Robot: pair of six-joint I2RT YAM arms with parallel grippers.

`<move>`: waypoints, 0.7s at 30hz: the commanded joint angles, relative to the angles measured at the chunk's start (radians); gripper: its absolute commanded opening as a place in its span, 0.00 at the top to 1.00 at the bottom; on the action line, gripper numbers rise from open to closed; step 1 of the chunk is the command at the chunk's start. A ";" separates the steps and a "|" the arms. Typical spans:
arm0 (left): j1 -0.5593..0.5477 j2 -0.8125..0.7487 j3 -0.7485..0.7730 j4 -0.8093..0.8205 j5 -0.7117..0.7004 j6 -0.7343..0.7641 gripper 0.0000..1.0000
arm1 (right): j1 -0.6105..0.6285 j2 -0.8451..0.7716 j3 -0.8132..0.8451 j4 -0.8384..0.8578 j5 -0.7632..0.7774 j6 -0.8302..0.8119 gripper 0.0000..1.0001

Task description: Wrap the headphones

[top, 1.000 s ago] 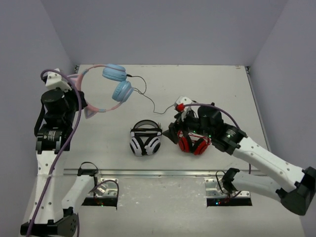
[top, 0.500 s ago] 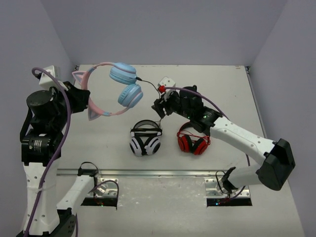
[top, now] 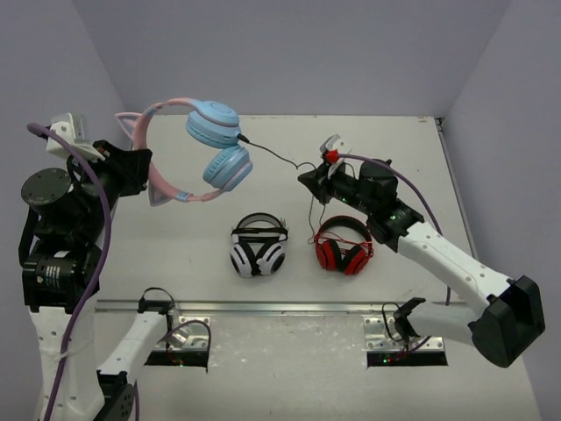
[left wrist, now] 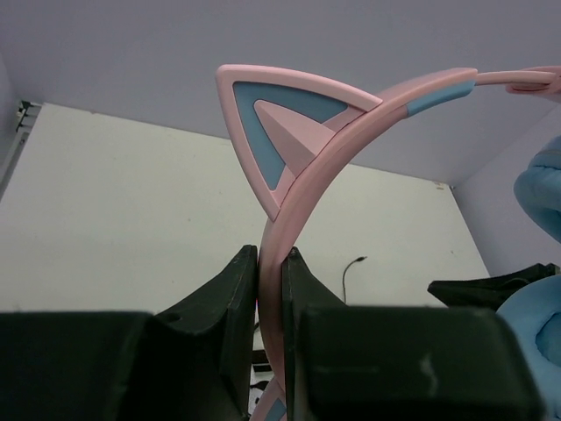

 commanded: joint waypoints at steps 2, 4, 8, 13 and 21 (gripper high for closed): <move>-0.008 0.020 -0.080 0.242 -0.094 0.027 1.00 | 0.000 -0.087 0.033 0.028 0.132 -0.023 0.98; -0.008 0.025 -0.166 0.352 -0.143 0.091 1.00 | 0.000 -0.147 0.044 0.005 0.230 -0.055 0.99; -0.008 0.069 -0.345 0.503 -0.173 0.139 1.00 | 0.000 -0.239 0.082 -0.064 0.306 -0.163 0.99; -0.152 0.210 -0.356 0.550 -0.053 0.211 1.00 | 0.000 -0.225 0.267 -0.298 0.147 -0.238 0.99; -0.428 0.334 -0.374 0.517 0.094 0.428 1.00 | 0.043 -0.003 0.524 -0.566 0.241 -0.352 0.99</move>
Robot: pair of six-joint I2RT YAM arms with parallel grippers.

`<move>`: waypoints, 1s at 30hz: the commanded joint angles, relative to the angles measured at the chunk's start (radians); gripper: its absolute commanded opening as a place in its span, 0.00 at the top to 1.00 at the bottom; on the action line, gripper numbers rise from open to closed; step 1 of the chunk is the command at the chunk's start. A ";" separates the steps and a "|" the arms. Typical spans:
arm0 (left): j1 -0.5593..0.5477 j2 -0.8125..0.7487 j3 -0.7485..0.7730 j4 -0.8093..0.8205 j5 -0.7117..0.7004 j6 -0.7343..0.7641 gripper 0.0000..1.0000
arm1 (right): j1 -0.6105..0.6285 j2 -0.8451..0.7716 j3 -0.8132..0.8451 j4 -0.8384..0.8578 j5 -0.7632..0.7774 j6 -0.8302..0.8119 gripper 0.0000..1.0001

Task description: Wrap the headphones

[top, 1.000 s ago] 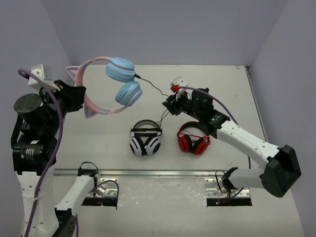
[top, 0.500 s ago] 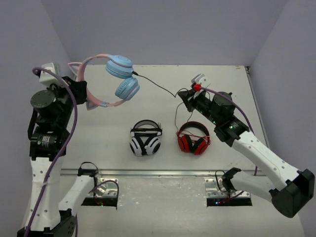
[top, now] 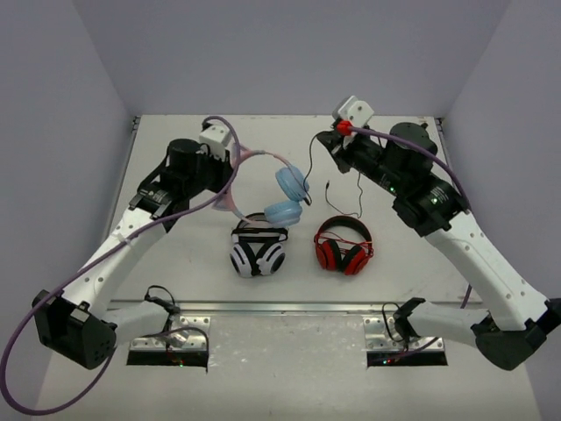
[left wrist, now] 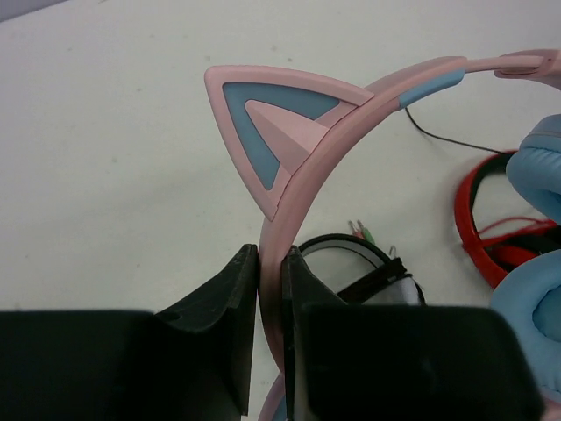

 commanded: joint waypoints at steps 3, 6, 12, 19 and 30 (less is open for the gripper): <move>-0.203 0.016 0.051 0.053 0.159 0.149 1.00 | 0.013 0.127 0.131 -0.163 0.092 -0.116 0.99; -0.328 0.045 0.096 -0.004 0.142 0.177 1.00 | 0.013 0.193 0.194 -0.208 0.091 -0.125 0.99; -0.423 0.010 0.107 0.020 0.157 0.160 1.00 | 0.013 0.278 0.225 -0.258 0.135 -0.091 0.99; -0.449 -0.027 0.144 0.059 0.206 0.148 1.00 | 0.013 0.339 0.203 -0.271 0.232 -0.028 0.99; -0.453 -0.193 0.064 0.258 0.102 0.074 1.00 | -0.019 0.333 0.182 -0.251 0.059 0.088 0.99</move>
